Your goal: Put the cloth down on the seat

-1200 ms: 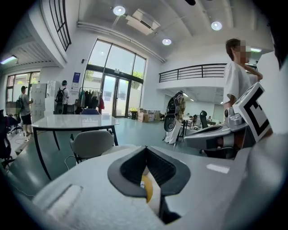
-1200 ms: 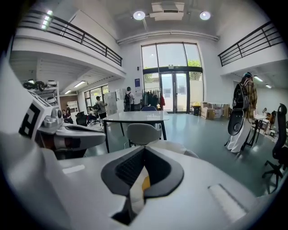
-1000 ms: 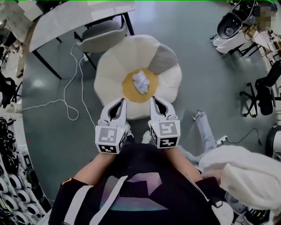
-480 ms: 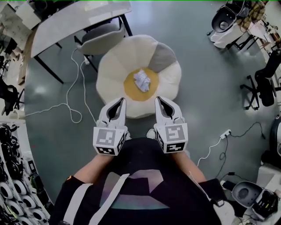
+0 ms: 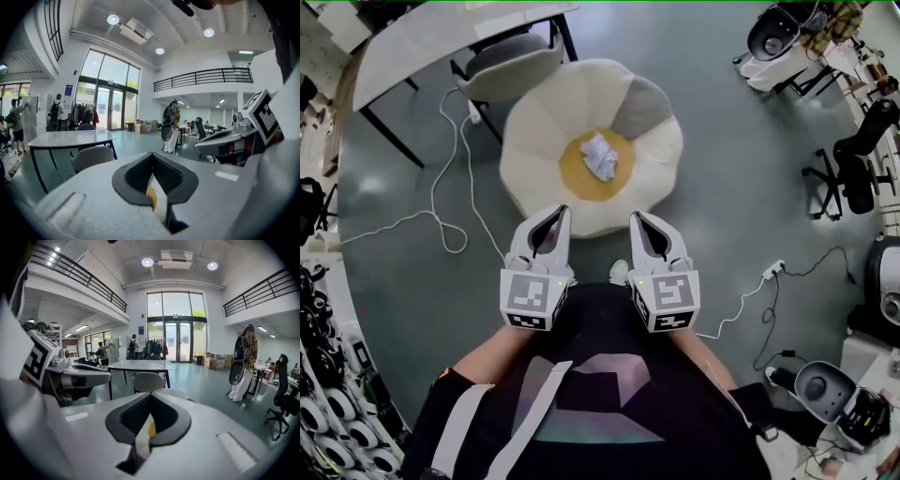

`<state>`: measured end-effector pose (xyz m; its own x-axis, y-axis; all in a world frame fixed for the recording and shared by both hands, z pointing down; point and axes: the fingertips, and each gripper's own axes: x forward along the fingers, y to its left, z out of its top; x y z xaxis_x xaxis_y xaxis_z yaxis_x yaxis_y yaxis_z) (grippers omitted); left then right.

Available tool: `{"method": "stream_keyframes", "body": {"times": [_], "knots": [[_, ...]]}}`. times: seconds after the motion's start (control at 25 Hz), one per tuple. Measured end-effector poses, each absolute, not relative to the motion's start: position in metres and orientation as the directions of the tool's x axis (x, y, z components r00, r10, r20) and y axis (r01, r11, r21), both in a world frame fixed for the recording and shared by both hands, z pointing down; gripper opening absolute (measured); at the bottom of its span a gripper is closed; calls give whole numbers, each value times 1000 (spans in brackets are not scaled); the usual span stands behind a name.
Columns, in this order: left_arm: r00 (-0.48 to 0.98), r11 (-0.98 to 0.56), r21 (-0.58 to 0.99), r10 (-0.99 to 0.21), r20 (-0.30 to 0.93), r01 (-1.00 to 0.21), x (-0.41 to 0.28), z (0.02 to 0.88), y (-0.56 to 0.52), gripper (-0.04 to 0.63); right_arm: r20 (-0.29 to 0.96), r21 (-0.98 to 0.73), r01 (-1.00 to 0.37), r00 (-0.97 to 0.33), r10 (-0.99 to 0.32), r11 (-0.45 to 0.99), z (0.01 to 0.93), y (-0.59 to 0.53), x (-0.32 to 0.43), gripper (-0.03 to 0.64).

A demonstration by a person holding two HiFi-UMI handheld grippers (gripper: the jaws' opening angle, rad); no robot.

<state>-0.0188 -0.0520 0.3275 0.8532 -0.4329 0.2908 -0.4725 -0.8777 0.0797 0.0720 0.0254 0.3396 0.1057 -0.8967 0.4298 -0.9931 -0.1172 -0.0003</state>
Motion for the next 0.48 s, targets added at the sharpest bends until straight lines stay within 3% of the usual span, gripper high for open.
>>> {"method": "stream_keyframes", "body": {"times": [0.48], "knots": [[855, -875, 88, -437, 279, -476, -29, 328, -55, -2, 436, 10, -993, 107, -894, -114, 341, 23, 63, 0]]}}
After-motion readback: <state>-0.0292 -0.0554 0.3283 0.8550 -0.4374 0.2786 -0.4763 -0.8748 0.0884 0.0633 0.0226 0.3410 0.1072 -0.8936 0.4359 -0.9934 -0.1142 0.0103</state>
